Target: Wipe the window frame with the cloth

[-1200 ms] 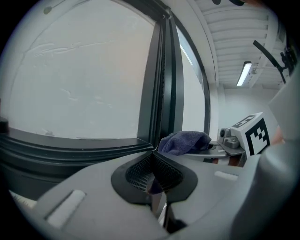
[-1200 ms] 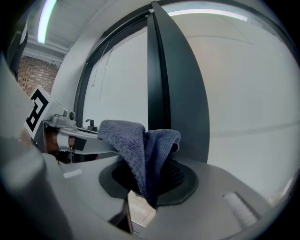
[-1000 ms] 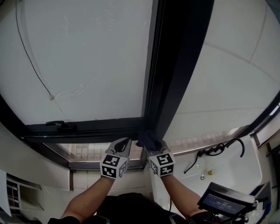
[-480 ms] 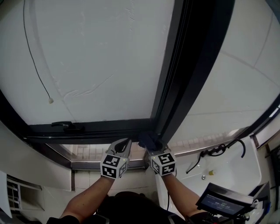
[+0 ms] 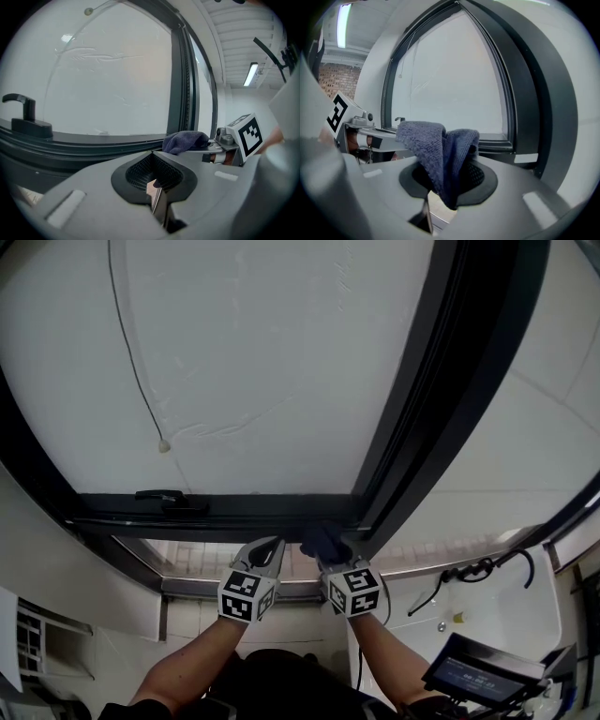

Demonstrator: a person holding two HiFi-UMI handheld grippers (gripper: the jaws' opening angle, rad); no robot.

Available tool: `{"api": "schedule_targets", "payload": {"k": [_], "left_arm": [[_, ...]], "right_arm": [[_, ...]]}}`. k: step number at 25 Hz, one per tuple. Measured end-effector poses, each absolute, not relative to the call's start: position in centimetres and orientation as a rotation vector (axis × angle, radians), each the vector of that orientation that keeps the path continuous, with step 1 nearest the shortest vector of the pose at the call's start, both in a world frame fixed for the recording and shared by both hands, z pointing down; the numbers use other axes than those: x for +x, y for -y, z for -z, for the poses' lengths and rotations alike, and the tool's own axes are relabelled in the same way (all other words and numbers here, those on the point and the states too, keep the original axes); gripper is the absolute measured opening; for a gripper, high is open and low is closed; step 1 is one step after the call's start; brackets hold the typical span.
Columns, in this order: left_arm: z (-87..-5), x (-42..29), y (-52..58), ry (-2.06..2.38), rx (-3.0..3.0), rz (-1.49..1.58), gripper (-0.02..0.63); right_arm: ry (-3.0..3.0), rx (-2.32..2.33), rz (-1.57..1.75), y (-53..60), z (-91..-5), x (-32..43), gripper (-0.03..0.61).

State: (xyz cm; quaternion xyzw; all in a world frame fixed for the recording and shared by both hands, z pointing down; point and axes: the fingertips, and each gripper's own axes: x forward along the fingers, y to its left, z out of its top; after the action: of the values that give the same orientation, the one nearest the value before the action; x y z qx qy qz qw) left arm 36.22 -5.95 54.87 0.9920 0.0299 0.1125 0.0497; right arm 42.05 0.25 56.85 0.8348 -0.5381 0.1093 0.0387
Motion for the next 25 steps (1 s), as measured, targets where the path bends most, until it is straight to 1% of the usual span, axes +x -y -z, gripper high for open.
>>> {"api": "schedule_targets", "payload": {"k": [25], "left_arm": [[-54.9,28.3,14.0,0.153,2.993,-0.346,-0.008]], "right_arm": [[1.796,2.46,-0.39,8.0,-57.0,36.2,0.104]]}}
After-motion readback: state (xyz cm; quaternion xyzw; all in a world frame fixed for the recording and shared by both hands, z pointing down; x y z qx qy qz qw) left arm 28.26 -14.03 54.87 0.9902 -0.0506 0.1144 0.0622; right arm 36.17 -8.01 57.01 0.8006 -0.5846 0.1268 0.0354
